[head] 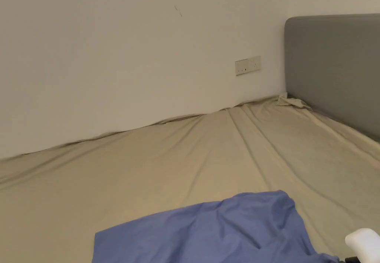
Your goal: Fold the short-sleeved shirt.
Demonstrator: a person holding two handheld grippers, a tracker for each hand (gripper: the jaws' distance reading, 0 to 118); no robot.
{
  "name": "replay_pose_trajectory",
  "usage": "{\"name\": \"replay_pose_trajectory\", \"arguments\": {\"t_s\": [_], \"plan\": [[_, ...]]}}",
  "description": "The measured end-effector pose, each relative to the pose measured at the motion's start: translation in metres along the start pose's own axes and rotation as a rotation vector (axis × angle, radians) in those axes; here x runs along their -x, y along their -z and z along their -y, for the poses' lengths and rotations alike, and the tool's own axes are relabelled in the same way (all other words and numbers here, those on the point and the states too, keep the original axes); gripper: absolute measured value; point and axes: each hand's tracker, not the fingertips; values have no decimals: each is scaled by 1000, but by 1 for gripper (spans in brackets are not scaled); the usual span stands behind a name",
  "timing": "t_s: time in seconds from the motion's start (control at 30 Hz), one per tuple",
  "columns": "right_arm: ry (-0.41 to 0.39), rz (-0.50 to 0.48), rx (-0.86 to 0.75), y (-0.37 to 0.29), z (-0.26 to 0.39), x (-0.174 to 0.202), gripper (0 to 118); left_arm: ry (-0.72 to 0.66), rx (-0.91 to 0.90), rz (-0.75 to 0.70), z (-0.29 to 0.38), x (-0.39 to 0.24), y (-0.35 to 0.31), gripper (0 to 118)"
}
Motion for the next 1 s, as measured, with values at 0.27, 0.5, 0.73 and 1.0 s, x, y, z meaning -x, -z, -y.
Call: {"name": "replay_pose_trajectory", "arguments": {"t_s": [0.27, 0.5, 0.73, 1.0], "plan": [[-52, 7, 75, -61, 56, 5, 4, 144, 98, 7, 60, -6, -57, 4], [-48, 2, 219, -53, 99, 12, 4, 137, 198, -46, 102, 12, -42, 4], [-41, 45, 404, -2, 108, 5, 4, 124, 345, -181, 126, 31, 10, 4], [35, 9, 509, 32, 122, -13, 4, 18, 383, -148, 125, 60, 25, 4]]}}
